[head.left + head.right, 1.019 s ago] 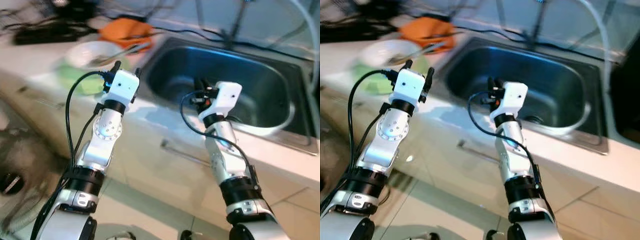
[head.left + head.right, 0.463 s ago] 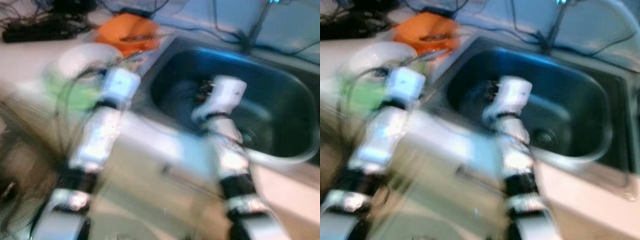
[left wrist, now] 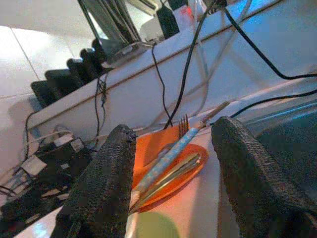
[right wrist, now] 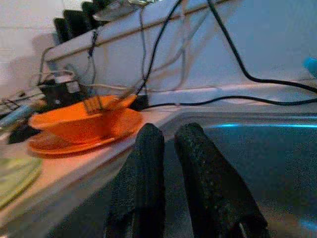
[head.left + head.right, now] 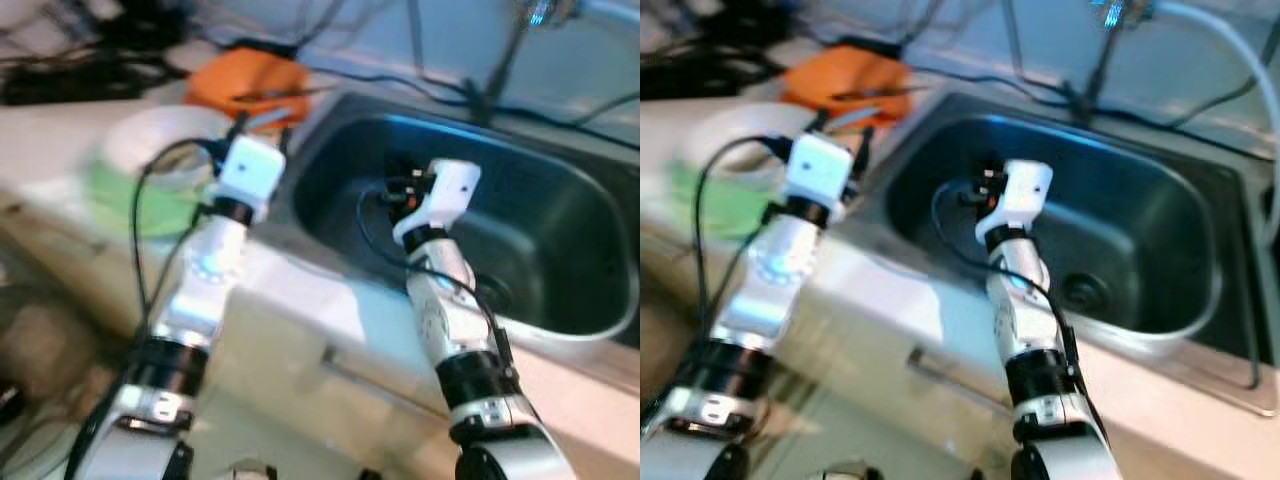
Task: Kitchen organization
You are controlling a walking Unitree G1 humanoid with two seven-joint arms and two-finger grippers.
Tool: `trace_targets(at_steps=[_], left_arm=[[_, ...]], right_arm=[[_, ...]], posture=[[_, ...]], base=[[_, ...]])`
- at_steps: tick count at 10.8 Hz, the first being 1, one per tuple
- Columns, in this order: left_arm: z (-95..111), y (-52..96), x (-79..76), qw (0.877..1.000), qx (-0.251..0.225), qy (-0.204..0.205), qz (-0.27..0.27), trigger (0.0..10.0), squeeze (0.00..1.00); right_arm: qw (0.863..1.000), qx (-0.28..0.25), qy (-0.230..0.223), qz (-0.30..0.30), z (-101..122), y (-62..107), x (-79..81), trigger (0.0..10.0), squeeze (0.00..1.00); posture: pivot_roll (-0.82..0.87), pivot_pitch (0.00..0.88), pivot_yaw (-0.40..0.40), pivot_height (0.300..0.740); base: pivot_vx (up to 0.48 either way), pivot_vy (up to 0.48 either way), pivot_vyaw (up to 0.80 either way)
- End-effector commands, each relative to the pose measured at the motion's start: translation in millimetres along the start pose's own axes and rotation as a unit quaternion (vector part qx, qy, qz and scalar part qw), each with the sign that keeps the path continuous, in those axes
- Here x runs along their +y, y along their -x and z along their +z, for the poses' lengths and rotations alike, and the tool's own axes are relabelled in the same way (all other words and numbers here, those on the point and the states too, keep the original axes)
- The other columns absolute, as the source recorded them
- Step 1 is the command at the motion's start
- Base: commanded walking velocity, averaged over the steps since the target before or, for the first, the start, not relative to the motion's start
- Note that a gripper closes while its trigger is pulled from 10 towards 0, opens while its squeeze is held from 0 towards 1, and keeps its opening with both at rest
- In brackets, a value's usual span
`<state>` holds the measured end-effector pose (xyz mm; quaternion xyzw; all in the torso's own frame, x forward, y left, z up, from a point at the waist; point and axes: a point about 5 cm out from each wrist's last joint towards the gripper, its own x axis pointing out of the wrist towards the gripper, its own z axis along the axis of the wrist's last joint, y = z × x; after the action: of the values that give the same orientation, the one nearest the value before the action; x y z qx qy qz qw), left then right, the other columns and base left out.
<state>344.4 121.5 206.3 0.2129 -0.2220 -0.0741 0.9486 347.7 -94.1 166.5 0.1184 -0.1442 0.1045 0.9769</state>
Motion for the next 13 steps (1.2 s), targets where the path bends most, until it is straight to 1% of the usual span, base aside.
trace_targets(at_steps=[1, 3, 4, 6, 8, 9, 10, 11, 13], left_arm=[[3.7, -1.1, -0.8, 1.0, -0.009, 0.001, -0.007, 10.0, 0.0], [6.5, -1.7, -1.2, 1.0, -0.014, 0.002, -0.013, 10.0, 0.0], [6.6, -4.8, -1.9, 0.999, -0.005, -0.022, -0.034, 10.0, 0.0], [5.3, -10.5, -4.2, 0.992, 0.0, -0.097, -0.08, 10.0, 0.0], [4.6, -16.5, -1.7, 0.982, -0.002, -0.168, -0.087, 10.0, 0.0], [4.0, -18.6, -0.4, 0.979, 0.004, -0.184, -0.085, 10.0, 0.0], [0.7, -21.4, 2.0, 0.977, 0.018, -0.196, -0.079, 10.0, 0.0], [0.9, -27.4, 1.7, 0.978, 0.02, -0.19, -0.08, 10.0, 0.0], [8.6, -36.5, -4.1, 0.983, 0.003, -0.159, -0.091, 10.0, 0.0]], right_arm=[[1.0, 0.0, -0.002, -0.007, 0.1, 1.2, -4.4, 10.0, 0.0], [1.0, 0.0, -0.003, -0.008, -0.3, 1.4, -4.5, 10.0, 0.0], [1.0, 0.001, -0.003, -0.009, -0.4, 1.1, -5.3, 10.0, 0.0], [1.0, 0.002, -0.003, -0.012, -1.0, 0.7, -6.8, 10.0, 0.0], [1.0, 0.002, -0.004, -0.013, -1.3, 0.1, -6.5, 10.0, 0.0], [1.0, 0.002, -0.004, -0.012, -1.3, -0.3, -6.4, 10.0, 0.0], [1.0, 0.002, -0.003, -0.012, -1.4, -0.9, -6.8, 10.0, 0.0], [1.0, 0.002, -0.003, -0.011, -1.4, -1.7, -6.7, 10.0, 0.0], [1.0, 0.002, -0.004, -0.01, -1.5, -2.8, -5.9, 10.0, 0.0]], posture=[[0.03, 0.095, -0.014, 0.74], [0.03, 0.095, -0.015, 0.74], [0.03, 0.094, -0.015, 0.74], [0.03, 0.088, -0.013, 0.74], [0.03, 0.08, -0.01, 0.74], [0.03, 0.075, -0.009, 0.74], [0.03, 0.066, -0.008, 0.74], [0.03, 0.058, -0.007, 0.74], [0.04, 0.042, -0.004, 0.74]], base=[[0.0, 0.0, 0.0], [0.0, 0.0, 0.0], [0.0, 0.0, 0.0], [0.0, 0.0, 0.0], [0.0, 0.0, 0.0], [0.0, 0.0, 0.0], [0.0, 0.0, 0.0], [0.0, 0.0, 0.0], [0.0, 0.0, 0.0]])
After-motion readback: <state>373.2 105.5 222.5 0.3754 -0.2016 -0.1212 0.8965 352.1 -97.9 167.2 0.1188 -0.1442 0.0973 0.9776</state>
